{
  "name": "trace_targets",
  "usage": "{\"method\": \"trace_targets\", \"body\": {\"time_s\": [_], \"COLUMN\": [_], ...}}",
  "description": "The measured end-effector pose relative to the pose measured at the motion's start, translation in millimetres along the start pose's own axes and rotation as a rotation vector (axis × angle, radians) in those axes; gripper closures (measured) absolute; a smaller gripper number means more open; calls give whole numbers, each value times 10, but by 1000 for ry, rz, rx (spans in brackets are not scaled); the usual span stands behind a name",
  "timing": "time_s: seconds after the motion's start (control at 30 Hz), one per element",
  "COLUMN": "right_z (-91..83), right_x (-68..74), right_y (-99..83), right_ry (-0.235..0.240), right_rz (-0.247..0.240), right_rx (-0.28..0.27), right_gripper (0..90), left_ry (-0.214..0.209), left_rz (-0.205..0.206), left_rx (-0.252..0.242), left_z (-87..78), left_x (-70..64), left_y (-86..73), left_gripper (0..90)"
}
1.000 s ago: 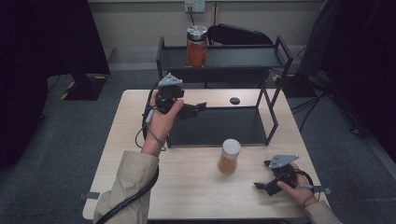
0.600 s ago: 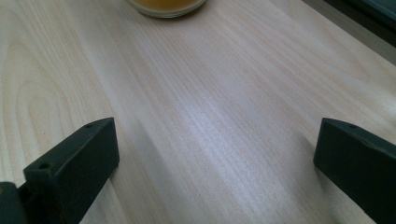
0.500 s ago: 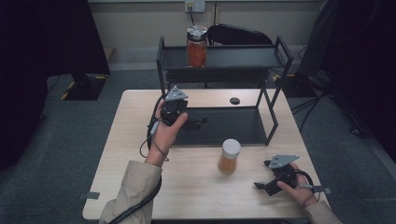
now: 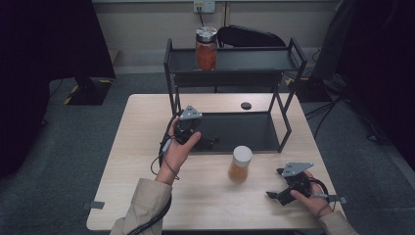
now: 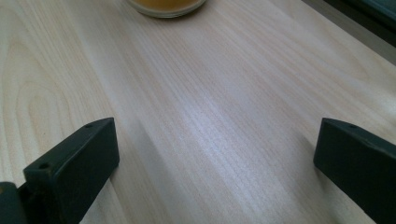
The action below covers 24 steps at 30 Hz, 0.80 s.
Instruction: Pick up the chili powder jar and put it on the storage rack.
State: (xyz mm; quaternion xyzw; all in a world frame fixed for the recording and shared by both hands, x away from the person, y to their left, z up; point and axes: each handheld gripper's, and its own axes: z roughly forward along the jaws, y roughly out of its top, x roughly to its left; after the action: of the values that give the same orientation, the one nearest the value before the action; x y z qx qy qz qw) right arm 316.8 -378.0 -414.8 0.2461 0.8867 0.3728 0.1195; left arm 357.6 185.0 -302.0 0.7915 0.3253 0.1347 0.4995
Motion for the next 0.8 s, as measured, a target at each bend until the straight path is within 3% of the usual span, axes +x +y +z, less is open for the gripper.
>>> {"method": "trace_targets", "body": {"time_s": [0.8], "right_z": [0], "right_x": [0], "right_y": [0], "right_ry": [0], "right_rz": [0], "right_rx": [0], "right_gripper": [0], "left_ry": [11], "left_rz": [-24], "left_rx": [43], "left_z": [115], "left_x": [56], "left_y": [-382], "left_gripper": [15]}}
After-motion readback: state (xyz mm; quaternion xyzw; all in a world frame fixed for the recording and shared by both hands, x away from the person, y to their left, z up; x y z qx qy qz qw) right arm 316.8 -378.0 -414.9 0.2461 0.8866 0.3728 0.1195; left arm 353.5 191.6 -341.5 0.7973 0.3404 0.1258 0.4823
